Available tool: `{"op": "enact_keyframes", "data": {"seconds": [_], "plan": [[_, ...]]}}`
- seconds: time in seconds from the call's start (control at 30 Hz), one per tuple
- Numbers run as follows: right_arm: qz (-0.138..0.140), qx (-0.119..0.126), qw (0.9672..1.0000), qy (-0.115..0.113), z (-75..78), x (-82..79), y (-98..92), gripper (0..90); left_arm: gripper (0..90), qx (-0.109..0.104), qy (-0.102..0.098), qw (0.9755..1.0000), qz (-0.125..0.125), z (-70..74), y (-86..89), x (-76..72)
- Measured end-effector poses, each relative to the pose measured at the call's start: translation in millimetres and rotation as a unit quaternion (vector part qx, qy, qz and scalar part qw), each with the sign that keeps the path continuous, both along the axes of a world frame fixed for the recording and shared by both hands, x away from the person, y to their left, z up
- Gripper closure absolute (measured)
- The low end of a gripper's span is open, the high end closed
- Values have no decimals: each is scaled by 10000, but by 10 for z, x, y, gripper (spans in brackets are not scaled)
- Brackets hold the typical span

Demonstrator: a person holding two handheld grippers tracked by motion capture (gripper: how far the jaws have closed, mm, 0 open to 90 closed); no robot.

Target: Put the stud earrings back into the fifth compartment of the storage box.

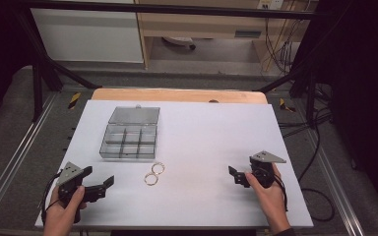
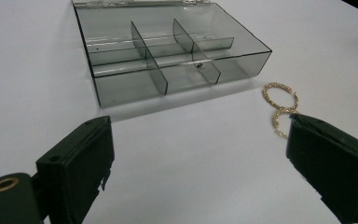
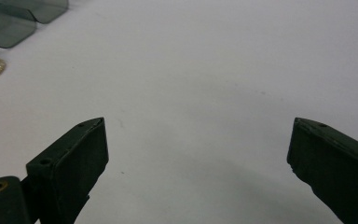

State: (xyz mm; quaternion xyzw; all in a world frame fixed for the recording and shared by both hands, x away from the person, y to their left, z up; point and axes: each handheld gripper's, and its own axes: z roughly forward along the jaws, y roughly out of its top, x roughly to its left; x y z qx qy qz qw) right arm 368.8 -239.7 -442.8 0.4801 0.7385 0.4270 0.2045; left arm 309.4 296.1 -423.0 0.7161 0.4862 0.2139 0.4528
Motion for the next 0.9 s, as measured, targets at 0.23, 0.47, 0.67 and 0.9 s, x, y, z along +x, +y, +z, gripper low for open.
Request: {"op": "enact_keyframes", "data": {"seconds": [0.23, 0.47, 0.67, 0.9], "plan": [[110, 145, 9998, -88, 35, -17, 50, 46, 70, 29, 60, 9999, -81, -1, -19, 0], [-15, 192, 9998, -38, 44, -21, 10, 41, 69, 29, 109, 9997, -205, 2, -52, 1], [14, -1, 9999, -101, 37, -10, 10, 39, 70, 87, 203, 9985, -498, 6, -159, 10], [58, 20, 9994, -328, 69, -40, -8, 57, 73, 84, 254, 9966, -778, -9, -344, 57]]}}
